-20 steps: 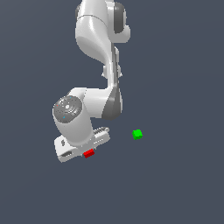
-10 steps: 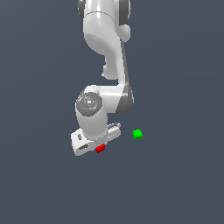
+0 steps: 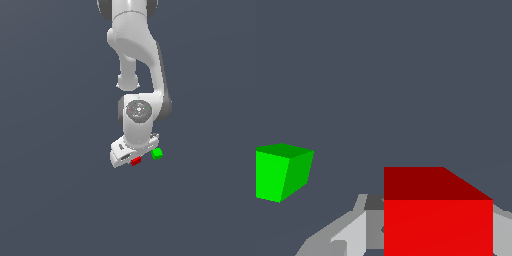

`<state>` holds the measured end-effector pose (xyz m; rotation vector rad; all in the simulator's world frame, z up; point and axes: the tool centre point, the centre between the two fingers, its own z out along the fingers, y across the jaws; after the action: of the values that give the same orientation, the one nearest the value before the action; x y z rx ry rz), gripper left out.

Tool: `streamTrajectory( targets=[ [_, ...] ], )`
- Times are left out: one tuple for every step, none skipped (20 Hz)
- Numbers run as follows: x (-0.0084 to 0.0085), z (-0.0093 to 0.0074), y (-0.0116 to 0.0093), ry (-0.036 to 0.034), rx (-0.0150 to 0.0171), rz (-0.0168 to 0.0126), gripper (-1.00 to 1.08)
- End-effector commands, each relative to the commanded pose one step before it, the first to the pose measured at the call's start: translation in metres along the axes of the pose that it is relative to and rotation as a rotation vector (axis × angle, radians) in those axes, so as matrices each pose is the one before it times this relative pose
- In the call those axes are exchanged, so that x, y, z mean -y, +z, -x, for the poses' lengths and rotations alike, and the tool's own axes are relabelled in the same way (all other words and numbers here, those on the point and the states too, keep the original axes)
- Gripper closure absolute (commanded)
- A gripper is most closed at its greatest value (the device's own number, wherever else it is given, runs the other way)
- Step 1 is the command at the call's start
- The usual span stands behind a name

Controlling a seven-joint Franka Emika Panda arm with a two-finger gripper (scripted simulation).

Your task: Stack the red cube on top of the green cube.

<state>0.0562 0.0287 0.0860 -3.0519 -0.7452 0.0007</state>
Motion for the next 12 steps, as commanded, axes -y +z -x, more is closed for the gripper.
streamTrajectory(
  targets=[
    [0.02666,0.00023,0.00504,-0.00002,-0.00080,0.00035,1.08],
    [0.01008,-0.00004,0.00206,0.00000,0.00000,0.00000,1.08],
    [0.00976,-0.00004,0.00200,0.00000,0.00000,0.00000,1.08],
    [0.00947,-0.00007,0.00194,0.00000,0.00000,0.00000,1.08],
    [0.00926,-0.00015,0.00191,0.00000,0.00000,0.00000,1.08],
    [0.00906,-0.00024,0.00187,0.00000,0.00000,0.00000,1.08],
    [0.00878,-0.00032,0.00182,0.00000,0.00000,0.00000,1.08],
    [0.00830,-0.00035,0.00173,0.00000,0.00000,0.00000,1.08],
    [0.00743,-0.00031,0.00176,0.00015,0.00017,-0.00043,1.08],
    [0.00674,-0.00030,0.00141,0.00000,0.00000,0.00000,1.08],
    [0.00592,-0.00027,0.00124,0.00000,0.00000,0.00000,1.08],
    [0.00512,-0.00025,0.00107,0.00000,0.00000,0.00000,1.08]
  ],
)
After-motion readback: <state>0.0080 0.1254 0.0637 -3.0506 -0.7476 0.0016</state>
